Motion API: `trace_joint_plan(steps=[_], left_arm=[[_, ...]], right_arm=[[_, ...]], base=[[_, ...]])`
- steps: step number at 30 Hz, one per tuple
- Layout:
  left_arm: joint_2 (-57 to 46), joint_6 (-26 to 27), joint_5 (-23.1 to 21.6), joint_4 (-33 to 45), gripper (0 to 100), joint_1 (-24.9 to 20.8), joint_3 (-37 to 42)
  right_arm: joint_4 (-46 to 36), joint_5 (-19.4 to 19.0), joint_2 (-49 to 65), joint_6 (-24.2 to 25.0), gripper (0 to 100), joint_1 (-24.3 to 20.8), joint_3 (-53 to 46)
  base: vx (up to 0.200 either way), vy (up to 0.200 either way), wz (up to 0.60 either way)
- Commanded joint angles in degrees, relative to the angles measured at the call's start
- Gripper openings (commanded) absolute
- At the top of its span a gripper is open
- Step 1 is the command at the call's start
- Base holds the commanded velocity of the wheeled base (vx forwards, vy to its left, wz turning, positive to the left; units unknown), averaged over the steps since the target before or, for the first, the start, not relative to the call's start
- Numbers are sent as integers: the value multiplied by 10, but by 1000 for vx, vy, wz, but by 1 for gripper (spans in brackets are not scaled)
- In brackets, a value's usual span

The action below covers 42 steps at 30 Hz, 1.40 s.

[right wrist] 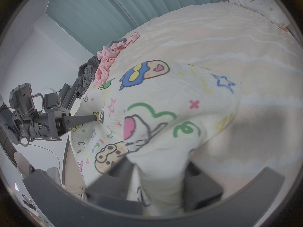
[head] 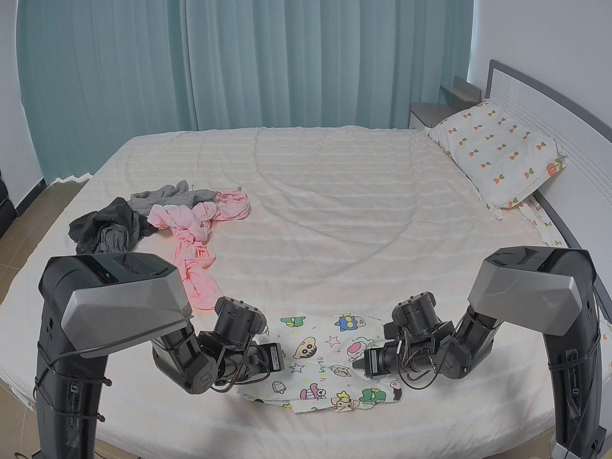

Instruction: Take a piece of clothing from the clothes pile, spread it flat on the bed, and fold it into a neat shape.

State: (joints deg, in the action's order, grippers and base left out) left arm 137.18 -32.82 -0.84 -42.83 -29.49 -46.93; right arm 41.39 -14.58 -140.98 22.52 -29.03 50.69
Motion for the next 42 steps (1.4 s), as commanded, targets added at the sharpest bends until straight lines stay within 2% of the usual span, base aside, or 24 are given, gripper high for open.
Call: trace_joint_plan(steps=[1,6,12,18,42], left_arm=[[-2,-1,1,0,0,0,1],[-6,-4,1,1,0,-6,0],[-36,-16,15,27,0,-13,4],[-57,-44,15,41,0,-17,-4],[-97,-50,15,53,0,-41,2]], right_arm=[[2,1,-1,0,0,1,-3],[19,1,8,2,0,1,-16],[82,0,37,42,0,1,-55],[84,-1,60,71,0,-4,-66],[83,2,110,73,0,-11,-96]], base=[[0,0,0],[0,0,0],[0,0,0],[0,0,0],[0,-200,0]])
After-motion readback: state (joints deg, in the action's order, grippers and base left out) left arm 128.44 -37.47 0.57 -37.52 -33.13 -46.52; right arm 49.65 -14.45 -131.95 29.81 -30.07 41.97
